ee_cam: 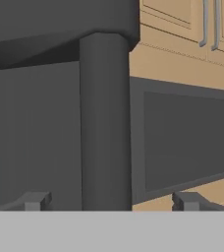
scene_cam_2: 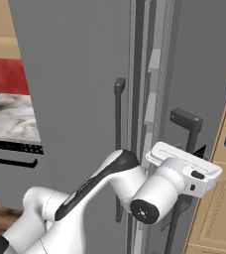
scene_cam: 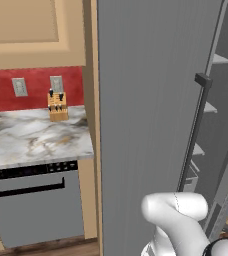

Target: Open the freezer door, pick up the ice cube tray from the freezer, and place it on the dining counter.

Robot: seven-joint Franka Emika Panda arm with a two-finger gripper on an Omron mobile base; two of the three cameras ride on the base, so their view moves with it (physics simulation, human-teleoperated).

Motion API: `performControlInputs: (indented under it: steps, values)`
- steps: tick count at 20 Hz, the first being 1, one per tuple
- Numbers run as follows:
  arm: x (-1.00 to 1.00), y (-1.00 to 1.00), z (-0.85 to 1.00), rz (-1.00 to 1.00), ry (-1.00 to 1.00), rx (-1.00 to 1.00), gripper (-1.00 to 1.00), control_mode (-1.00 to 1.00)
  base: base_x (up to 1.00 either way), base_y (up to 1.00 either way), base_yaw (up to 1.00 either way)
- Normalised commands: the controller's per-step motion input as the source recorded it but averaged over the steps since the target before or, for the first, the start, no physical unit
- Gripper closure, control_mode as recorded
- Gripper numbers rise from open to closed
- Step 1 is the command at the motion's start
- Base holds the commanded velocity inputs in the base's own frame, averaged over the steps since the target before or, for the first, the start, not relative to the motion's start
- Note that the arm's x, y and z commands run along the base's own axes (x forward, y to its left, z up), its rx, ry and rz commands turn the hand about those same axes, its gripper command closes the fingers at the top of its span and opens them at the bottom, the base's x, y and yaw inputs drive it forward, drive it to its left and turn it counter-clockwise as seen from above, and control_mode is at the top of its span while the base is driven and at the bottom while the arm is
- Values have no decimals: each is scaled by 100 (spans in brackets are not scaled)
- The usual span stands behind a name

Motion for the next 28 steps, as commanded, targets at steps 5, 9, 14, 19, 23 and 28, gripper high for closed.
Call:
performControlInputs:
  steps: [5, 9, 14, 19, 23, 28]
  values:
    - [-19, 0, 2, 0, 0, 0, -100, -100, 0, 0, 0]
    - [-56, 0, 18, -4, 0, 0, -100, -100, 0, 0, 0]
    - [-60, 6, 25, -10, 0, 0, -100, -100, 0, 0, 0]
    - [-52, 30, 37, -17, 0, 0, -100, -100, 0, 0, 0]
    - [-51, 54, 36, -16, 2, 0, -100, -100, 0, 0, 0]
    - [-42, 73, 28, -17, 0, -1, -100, -100, 0, 0, 0]
